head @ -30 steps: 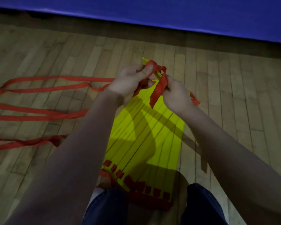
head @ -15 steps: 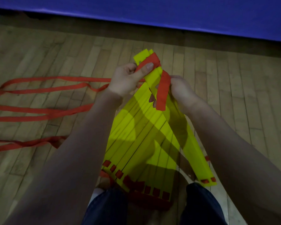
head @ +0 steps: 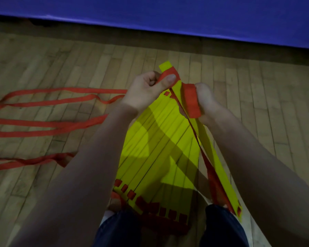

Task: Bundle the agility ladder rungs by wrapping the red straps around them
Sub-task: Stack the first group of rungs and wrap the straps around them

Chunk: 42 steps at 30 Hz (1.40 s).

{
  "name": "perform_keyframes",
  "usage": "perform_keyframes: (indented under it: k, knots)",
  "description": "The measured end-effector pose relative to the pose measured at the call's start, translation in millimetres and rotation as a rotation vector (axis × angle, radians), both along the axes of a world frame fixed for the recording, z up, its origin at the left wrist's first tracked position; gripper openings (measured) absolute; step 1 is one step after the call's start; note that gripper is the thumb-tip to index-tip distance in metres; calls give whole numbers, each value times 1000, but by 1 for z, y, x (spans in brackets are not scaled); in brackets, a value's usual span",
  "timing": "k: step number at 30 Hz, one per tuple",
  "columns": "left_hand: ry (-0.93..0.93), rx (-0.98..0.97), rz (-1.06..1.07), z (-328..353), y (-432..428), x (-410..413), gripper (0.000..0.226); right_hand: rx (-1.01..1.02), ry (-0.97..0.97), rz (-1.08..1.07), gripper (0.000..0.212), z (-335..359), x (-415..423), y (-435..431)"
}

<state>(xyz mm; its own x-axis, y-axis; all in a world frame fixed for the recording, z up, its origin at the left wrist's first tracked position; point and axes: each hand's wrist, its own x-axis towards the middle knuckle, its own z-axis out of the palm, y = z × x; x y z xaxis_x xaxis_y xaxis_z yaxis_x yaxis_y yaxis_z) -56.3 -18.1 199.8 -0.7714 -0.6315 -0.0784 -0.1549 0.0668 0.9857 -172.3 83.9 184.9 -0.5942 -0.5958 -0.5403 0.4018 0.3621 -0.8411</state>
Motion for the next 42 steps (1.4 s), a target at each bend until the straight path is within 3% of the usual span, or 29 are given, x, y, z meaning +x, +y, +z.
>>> perform_keyframes:
  k: [5, 8, 10, 14, 20, 23, 26, 29, 32, 34, 37, 42]
  knots:
    - [76, 122, -53, -2, 3, -3, 71, -153, -221, 219, 24, 5, 12, 8]
    - [115, 141, -112, -3, 3, -1, 81, -185, -284, 357, 13, 9, 17, 9]
    - [112, 130, -101, -5, 2, -1, 73, -145, -325, 468, 19, 8, 16, 9]
    - [64, 110, 5, 0, 4, -2, 18, -215, -394, 465, 27, 0, 15, 7]
    - [1, 128, 308, 2, 1, 0, 32, -131, -157, 390, 45, -5, 13, 2]
    - [-185, -89, 437, -3, -7, 0, 43, -128, -44, 280, 29, -3, 20, -2]
    - [-330, -210, 518, -5, -9, 0, 50, 5, 315, 374, 10, 3, 27, -4]
    - [-403, -312, 529, -4, -6, -2, 52, 256, 687, 537, 49, -2, 42, -6]
    - [-442, -409, 507, -3, -2, -5, 54, 351, 877, 423, 60, -10, 53, -7]
    - [-452, -449, 490, -3, 1, -7, 56, 399, 922, 377, 63, -13, 56, -7]
    - [-364, -435, 428, -5, 4, -9, 50, 408, 917, 301, 49, -16, 56, -7]
    - [-52, -115, 158, -9, 0, -10, 24, 308, 694, 256, 34, -12, 42, -3]
